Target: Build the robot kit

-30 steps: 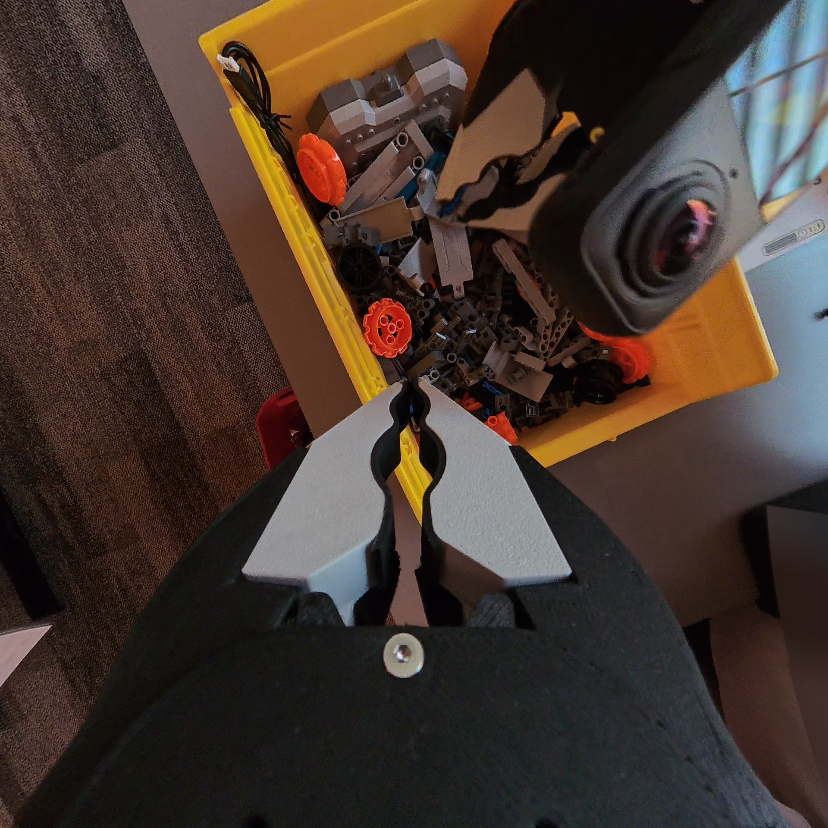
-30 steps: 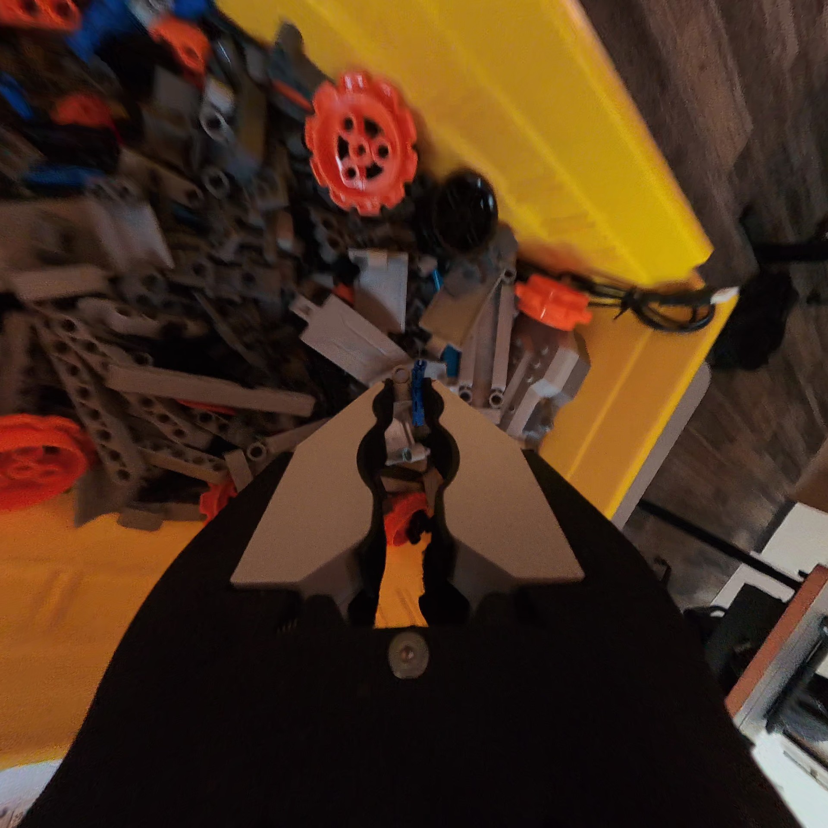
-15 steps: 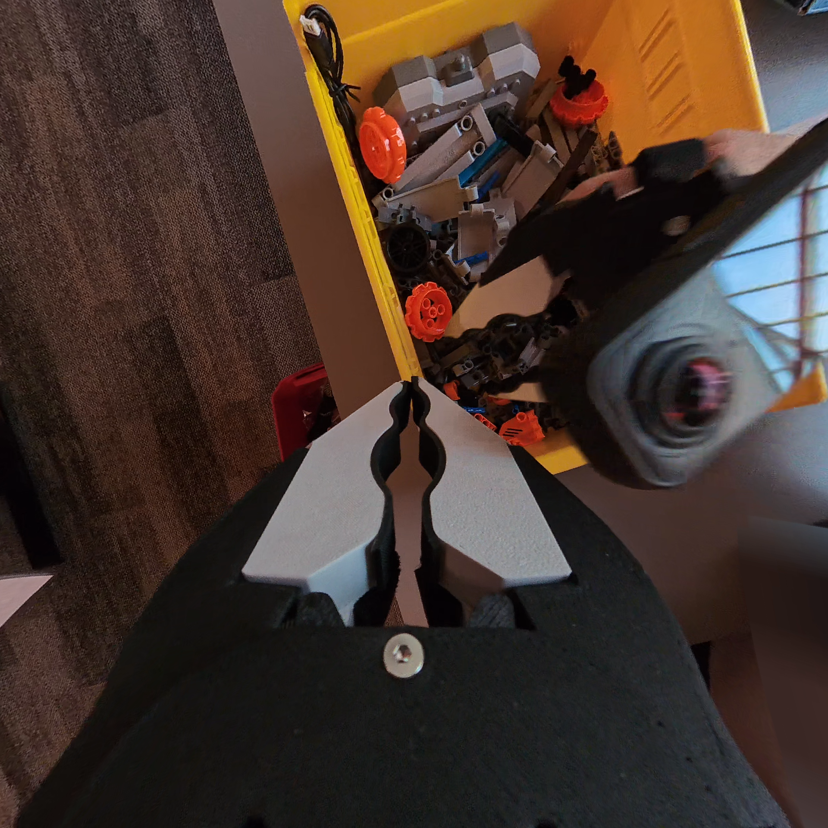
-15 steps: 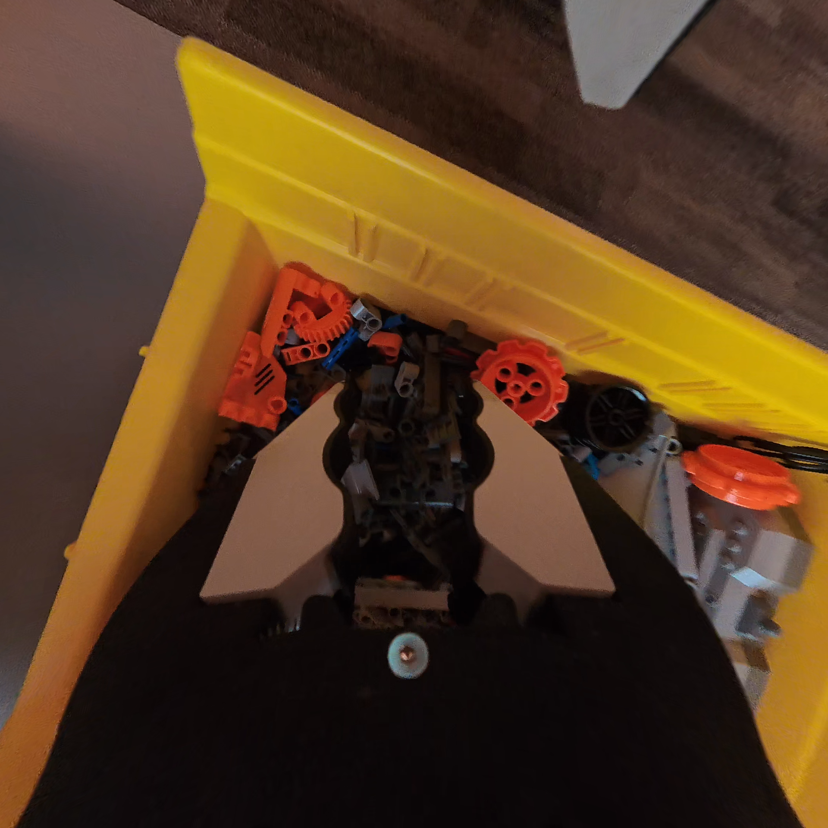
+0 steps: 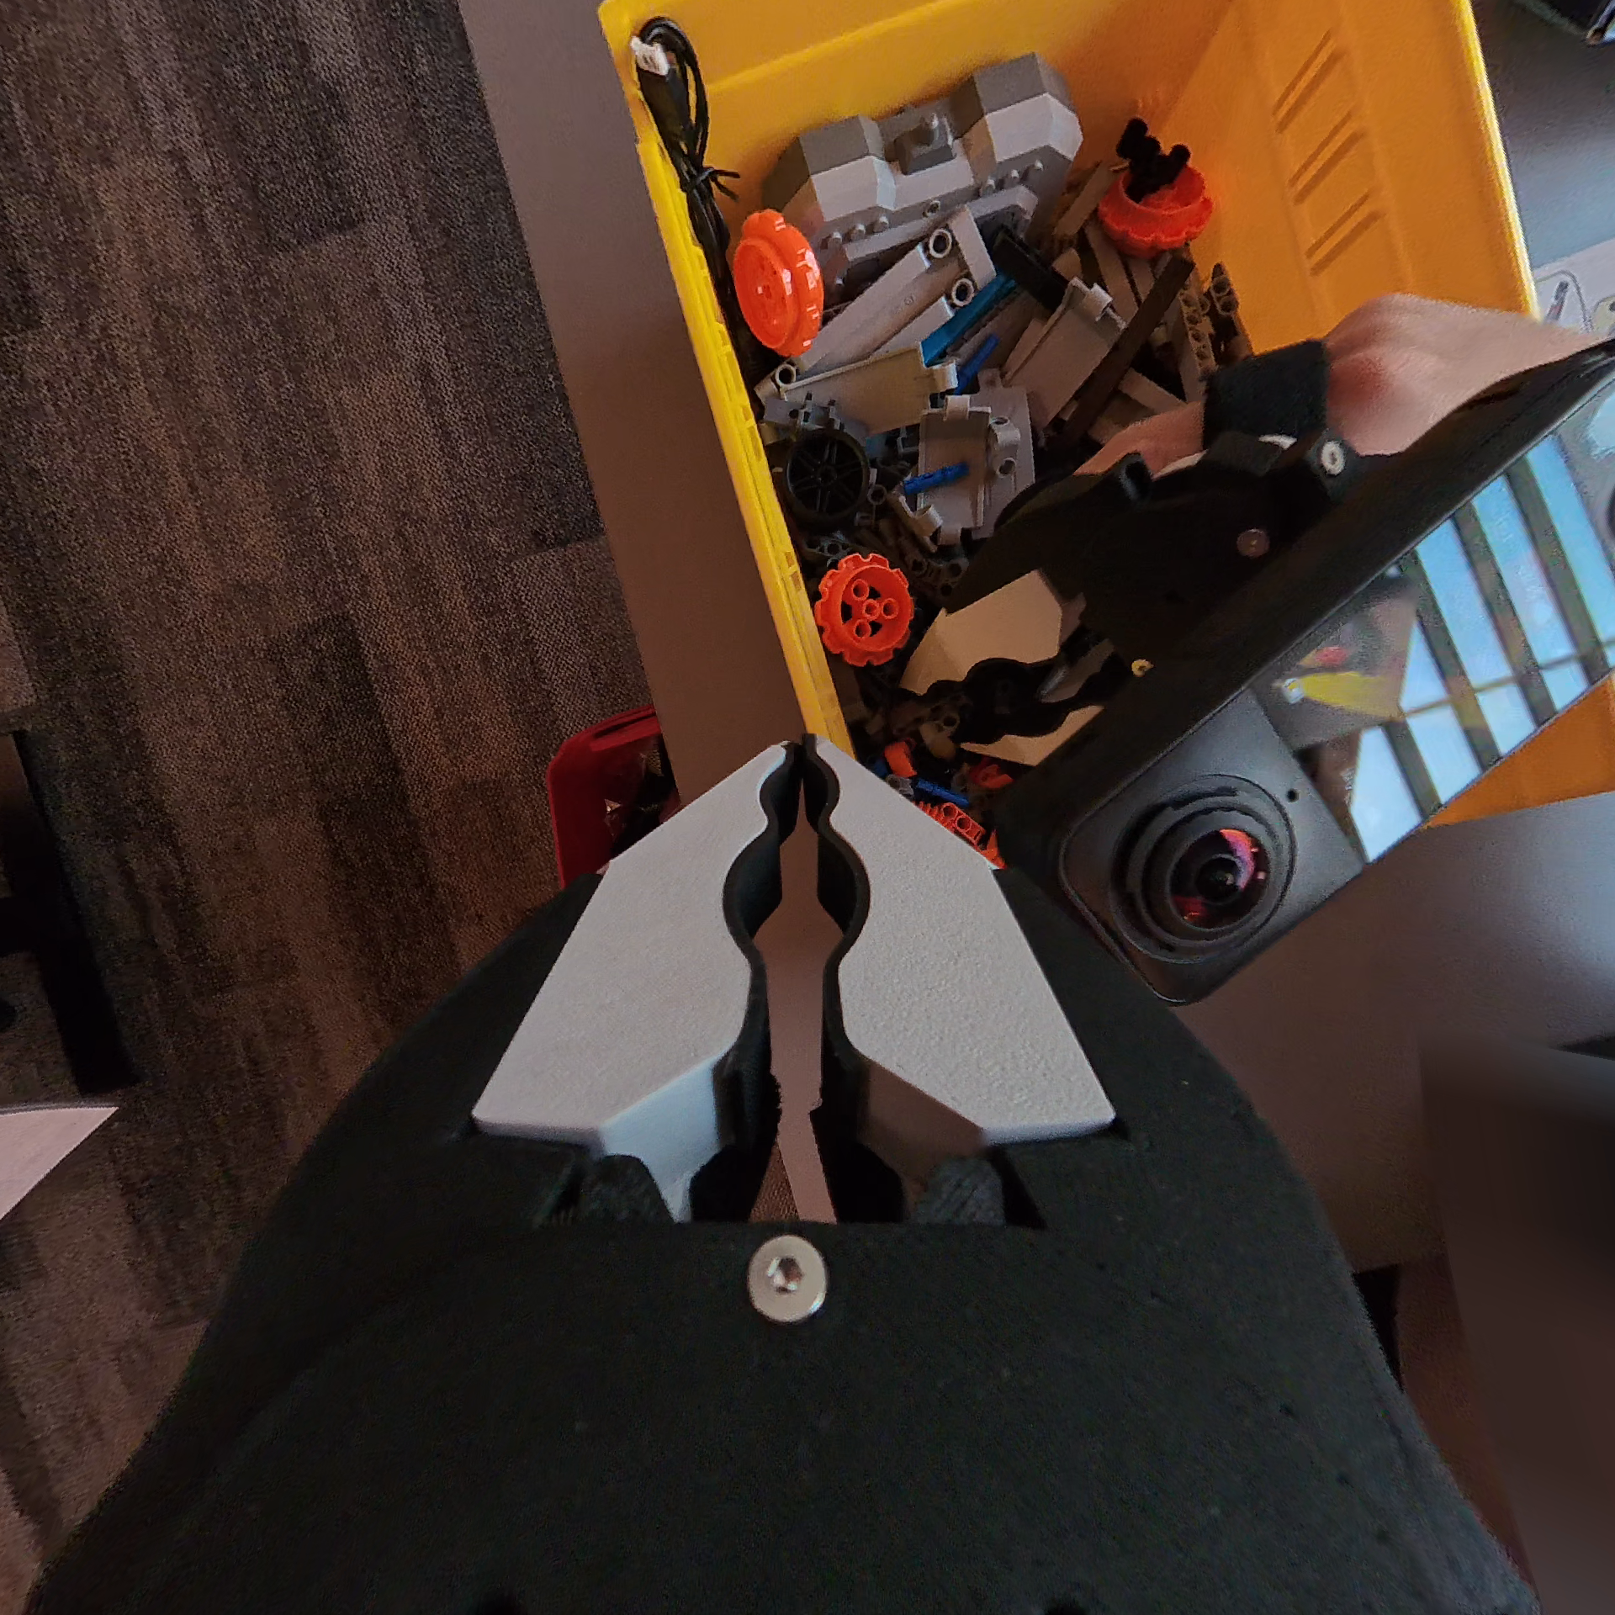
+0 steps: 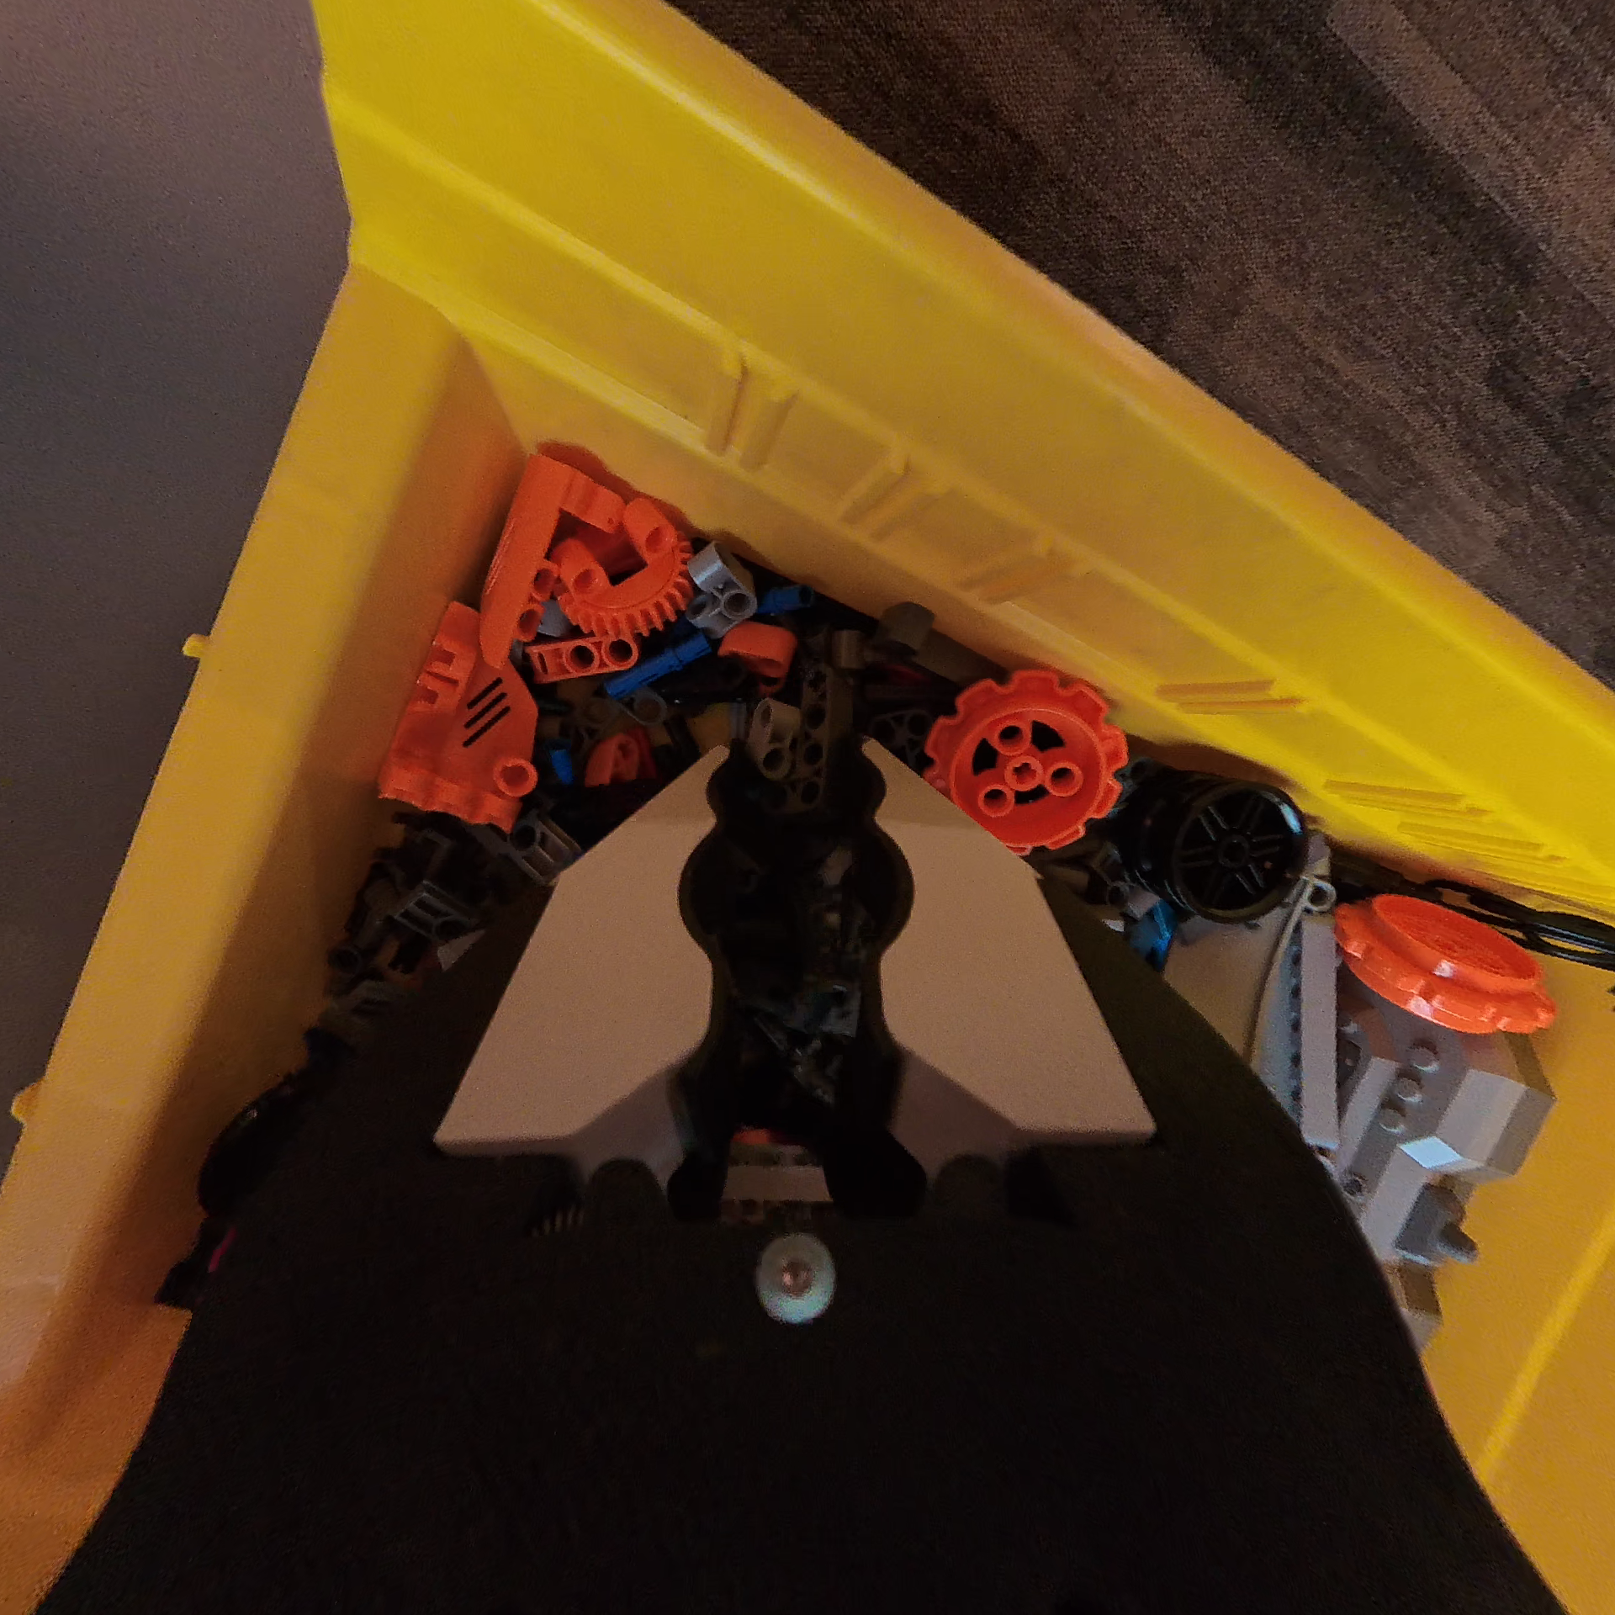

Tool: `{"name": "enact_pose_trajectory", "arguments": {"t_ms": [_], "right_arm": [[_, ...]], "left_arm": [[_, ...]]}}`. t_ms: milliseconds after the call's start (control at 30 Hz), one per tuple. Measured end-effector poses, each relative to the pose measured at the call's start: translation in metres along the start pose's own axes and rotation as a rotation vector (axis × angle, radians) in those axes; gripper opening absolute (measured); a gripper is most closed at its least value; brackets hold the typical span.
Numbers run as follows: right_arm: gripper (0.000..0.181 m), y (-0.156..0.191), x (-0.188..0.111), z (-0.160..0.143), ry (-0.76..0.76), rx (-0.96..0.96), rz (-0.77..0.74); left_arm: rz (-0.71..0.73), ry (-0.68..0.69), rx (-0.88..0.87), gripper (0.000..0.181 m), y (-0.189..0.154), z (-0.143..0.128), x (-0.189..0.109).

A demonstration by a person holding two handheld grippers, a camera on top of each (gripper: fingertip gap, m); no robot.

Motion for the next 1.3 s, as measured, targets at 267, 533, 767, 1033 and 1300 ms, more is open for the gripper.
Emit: {"name": "enact_pose_trajectory", "arguments": {"t_ms": [267, 533, 767, 1033, 1300], "right_arm": [[0.019, -0.047, -0.051, -0.044, 0.035, 0.124, -0.166], [0.026, -0.081, -0.051, -0.092, 0.106, 0.237, -0.228], [0.018, 0.006, -0.044, 0.0, -0.249, -0.403, -0.148], [0.015, 0.001, -0.001, 0.014, -0.146, -0.643, -0.251], [0.007, -0.008, 0.003, 0.012, -0.124, -0.598, -0.259]], "left_arm": [[-0.013, -0.003, 0.03, 0.0, -0.006, 0.002, 0.0], [-0.011, 0.004, 0.034, 0.0, -0.007, 0.002, 0.001], [0.0, -0.001, 0.026, 0.0, -0.006, 0.001, -0.001], [-0.01, 0.001, 0.027, 0.0, -0.006, 0.001, 0.0], [-0.018, 0.001, 0.043, 0.0, -0.009, 0.002, 0.0]]}}
Point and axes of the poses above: each gripper's, where its closed fingertips meet, x out along the fingers, z out of its top, y = z × x across the jaws, the point moved 6 cm from there along -x, back along the fingers, and after that the axes turned 11 degrees about y, right-handed, at the moved point
